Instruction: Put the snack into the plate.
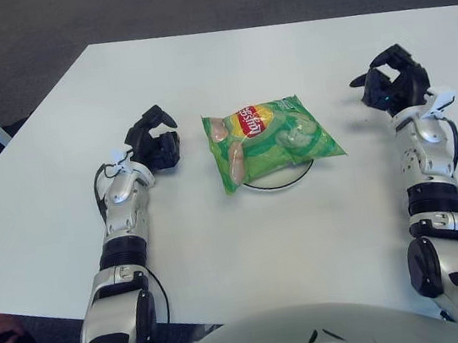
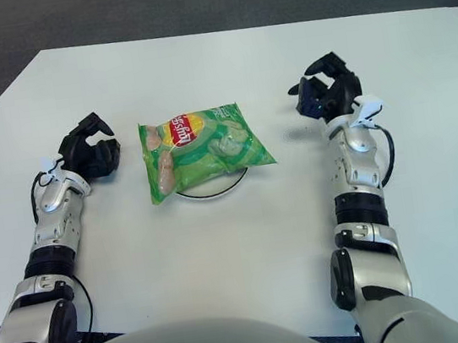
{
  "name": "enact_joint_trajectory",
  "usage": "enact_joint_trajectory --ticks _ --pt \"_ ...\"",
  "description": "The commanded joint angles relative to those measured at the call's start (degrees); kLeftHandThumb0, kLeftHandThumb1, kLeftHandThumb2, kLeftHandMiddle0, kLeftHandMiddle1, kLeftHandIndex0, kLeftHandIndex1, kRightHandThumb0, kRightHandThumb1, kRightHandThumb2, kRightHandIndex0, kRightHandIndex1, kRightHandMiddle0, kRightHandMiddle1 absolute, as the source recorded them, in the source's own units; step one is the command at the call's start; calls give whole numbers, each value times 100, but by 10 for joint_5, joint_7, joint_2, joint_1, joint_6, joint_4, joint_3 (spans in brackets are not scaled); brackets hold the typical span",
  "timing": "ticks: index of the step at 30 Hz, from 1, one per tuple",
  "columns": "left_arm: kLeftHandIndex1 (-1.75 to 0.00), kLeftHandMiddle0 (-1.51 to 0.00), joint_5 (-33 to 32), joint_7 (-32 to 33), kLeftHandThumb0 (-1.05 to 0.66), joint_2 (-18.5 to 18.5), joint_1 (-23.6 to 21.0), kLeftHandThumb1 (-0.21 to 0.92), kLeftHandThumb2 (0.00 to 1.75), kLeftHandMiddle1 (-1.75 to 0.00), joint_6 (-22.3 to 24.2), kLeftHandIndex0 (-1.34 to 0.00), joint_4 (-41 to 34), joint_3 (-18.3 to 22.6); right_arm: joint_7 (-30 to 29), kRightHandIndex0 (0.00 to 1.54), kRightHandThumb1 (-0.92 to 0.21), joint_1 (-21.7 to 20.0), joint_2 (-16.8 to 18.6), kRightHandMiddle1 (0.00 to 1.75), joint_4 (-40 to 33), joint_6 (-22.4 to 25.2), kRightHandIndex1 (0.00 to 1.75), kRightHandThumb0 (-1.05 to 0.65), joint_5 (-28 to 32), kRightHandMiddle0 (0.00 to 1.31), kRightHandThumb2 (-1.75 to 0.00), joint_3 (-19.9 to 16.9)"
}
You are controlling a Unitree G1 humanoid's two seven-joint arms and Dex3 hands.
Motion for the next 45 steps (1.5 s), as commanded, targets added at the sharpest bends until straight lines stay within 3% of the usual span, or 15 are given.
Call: enact_joint_trajectory --ticks 1,14,25,45 --pt "-175 -134 8 4 -50 -25 57 28 137 -175 20 -65 41 -8 -14 98 11 19 11 175 -24 27 152 0 5 74 -171 0" --pt "-175 -134 3 -3 -50 -25 55 26 138 -175 19 -66 47 -3 -58 87 -1 41 43 175 -66 121 165 0 22 61 -164 -8" --pt "-175 -134 -1 -6 -50 -26 56 27 138 -175 20 -65 48 -1 -81 84 -3 57 66 175 -93 175 170 0 32 59 -163 -12" --pt "-175 -134 -2 -1 -50 -27 66 27 138 -175 31 -66 26 0 -78 85 -4 62 70 175 -32 146 168 0 17 58 -162 2"
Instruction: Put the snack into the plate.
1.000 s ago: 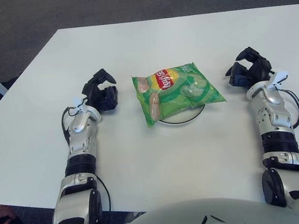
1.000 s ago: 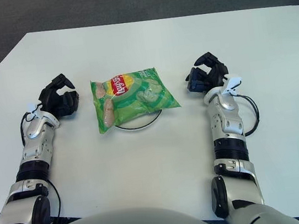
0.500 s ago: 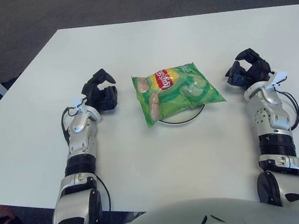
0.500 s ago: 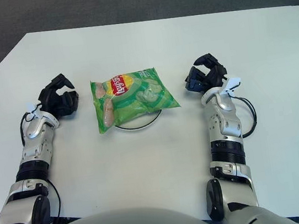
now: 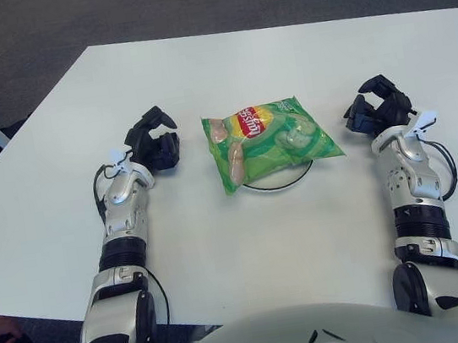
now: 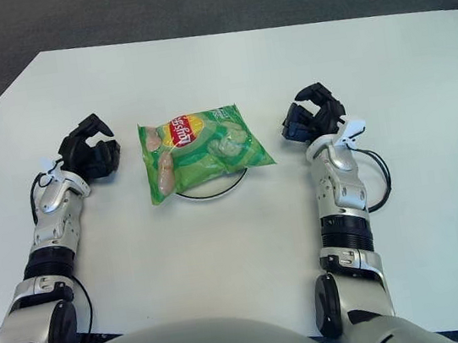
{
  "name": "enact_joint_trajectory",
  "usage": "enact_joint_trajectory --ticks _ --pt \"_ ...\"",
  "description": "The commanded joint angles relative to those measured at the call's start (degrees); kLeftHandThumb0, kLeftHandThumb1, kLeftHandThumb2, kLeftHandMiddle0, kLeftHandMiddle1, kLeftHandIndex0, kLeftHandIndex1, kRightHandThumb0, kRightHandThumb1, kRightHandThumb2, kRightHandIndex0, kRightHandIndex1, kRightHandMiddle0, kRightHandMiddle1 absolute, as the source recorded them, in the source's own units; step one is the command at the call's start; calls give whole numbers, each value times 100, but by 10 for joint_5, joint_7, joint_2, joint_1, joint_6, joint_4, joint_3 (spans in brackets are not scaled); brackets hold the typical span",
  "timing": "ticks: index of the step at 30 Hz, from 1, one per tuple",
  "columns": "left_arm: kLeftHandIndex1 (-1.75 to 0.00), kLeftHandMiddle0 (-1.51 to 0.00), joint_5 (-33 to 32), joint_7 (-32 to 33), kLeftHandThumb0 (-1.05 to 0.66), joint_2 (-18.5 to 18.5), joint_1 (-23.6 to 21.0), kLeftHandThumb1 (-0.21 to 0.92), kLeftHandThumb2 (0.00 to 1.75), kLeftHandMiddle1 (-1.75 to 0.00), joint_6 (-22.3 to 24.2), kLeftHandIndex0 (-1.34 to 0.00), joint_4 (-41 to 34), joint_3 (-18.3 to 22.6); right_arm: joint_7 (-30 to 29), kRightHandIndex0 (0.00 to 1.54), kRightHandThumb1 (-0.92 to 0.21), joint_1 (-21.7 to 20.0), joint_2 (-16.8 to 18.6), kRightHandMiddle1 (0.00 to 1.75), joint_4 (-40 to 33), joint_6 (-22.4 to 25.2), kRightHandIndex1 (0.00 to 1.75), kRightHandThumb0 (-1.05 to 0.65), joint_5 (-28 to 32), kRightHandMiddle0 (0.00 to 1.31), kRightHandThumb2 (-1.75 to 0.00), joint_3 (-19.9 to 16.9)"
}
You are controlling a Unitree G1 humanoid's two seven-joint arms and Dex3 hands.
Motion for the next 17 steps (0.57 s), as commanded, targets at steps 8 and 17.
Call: enact_joint_trajectory --ticks 8,17 --pt "-175 -134 1 -5 -50 -23 61 27 138 -175 14 -66 36 -3 -3 84 -4 29 17 175 58 11 169 0 -3 58 -162 2" --pt "-175 -134 -3 -19 -50 -21 57 28 137 -175 8 -65 49 1 -4 84 -4 23 20 175 78 -3 170 0 -3 59 -163 3"
